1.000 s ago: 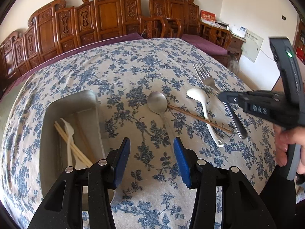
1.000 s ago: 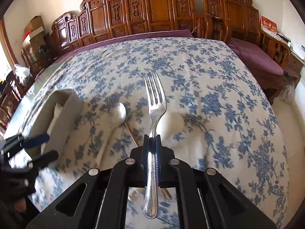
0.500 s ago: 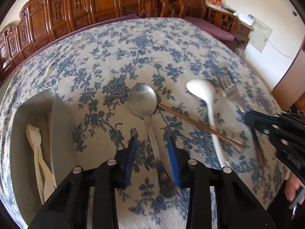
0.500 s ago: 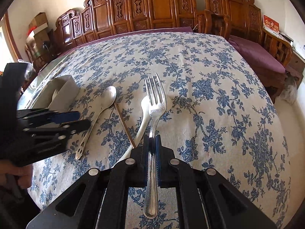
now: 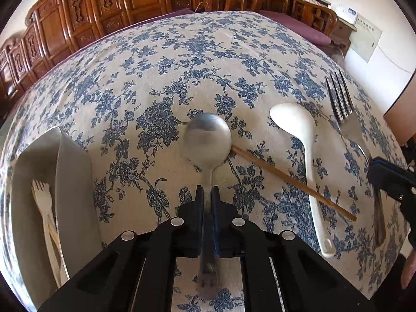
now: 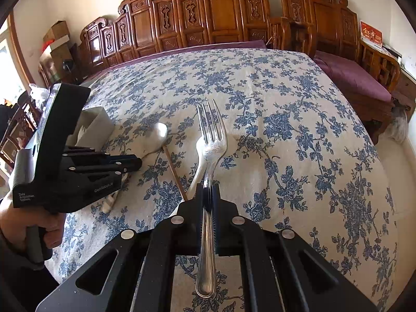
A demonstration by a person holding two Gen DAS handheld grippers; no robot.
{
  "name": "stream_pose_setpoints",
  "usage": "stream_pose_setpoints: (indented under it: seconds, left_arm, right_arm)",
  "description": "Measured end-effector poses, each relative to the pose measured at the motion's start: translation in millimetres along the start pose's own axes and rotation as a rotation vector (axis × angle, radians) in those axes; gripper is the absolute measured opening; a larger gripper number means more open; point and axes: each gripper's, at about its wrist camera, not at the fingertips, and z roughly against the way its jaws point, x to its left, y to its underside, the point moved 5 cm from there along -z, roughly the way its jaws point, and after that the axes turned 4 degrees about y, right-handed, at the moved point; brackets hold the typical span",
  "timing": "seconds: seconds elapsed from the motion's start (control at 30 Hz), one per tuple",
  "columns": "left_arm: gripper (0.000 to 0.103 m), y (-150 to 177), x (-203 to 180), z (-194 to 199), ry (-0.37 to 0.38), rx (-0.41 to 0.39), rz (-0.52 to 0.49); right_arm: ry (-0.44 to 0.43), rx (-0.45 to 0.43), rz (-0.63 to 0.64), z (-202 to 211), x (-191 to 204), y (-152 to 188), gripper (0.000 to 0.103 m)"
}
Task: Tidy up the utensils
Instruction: 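Grasp the metal spoon with the left gripper while the right holds the metal fork, then lower the metal spoon into the tray and open the left gripper while the right holds the fork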
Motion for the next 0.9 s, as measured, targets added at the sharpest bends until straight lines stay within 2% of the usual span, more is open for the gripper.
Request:
stream_pose_setpoints:
  seconds: [0.17, 0.43, 0.9]
  left_arm:
    - [0.005, 5.1, -0.3, 16.5, -0.026, -0.03, -0.033]
    - [0.005, 7.3, 9.3, 53.9, -0.02, -0.094, -0.023]
    - [0.005, 14.3, 55.5, 123.8, -0.012, -0.205, 0.021]
  right_arm:
    - [-0.013, -0.002, 0.008, 1.5, 5.5, -0.6, 0.008]
    - [-0.025, -0.021, 0.032, 10.9, 21.9, -6.1, 0.008]
    - [-0.044, -0.048, 0.079, 25.7, 71.8, -20.9, 0.008]
